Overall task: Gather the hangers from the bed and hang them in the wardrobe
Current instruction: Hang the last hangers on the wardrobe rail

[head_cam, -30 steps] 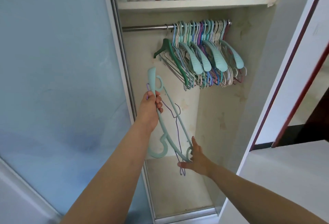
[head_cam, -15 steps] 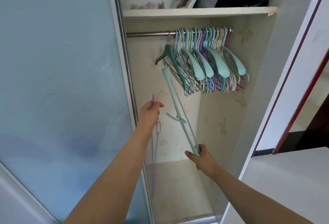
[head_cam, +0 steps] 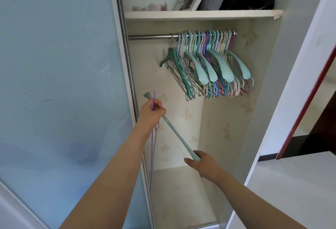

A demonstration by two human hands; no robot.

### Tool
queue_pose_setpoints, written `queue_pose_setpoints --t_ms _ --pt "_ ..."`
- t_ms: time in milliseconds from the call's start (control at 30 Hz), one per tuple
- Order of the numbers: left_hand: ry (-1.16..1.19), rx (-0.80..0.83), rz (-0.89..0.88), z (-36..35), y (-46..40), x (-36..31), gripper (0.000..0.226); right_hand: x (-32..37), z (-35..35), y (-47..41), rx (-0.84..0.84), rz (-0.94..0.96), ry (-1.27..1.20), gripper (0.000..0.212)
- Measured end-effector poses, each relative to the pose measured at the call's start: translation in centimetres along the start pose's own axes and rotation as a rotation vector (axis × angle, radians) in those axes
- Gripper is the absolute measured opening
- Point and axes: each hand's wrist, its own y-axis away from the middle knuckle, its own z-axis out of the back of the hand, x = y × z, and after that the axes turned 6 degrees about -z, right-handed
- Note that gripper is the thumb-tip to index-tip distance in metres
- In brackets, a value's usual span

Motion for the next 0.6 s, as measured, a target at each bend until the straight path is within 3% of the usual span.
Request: queue_pose_setpoints --t_ms 167,300,600 --pt "0.086 -0.018 -0.036 0.6 -0.6 -0.1 0.016 0.9 0.7 1.0 0.082 -0.003 -0.068 0.044" --pt "0.128 -0.037 -0.027 0.7 -0.8 0.3 0.035 4.1 1.7 0.5 0.063 -0.046 -0.248 0.059" --pt "0.221 0.007 0.023 1.3 -1.4 -0.1 0.03 17.4 5.6 -4.1 0.217 -0.003 -0.526 0.048"
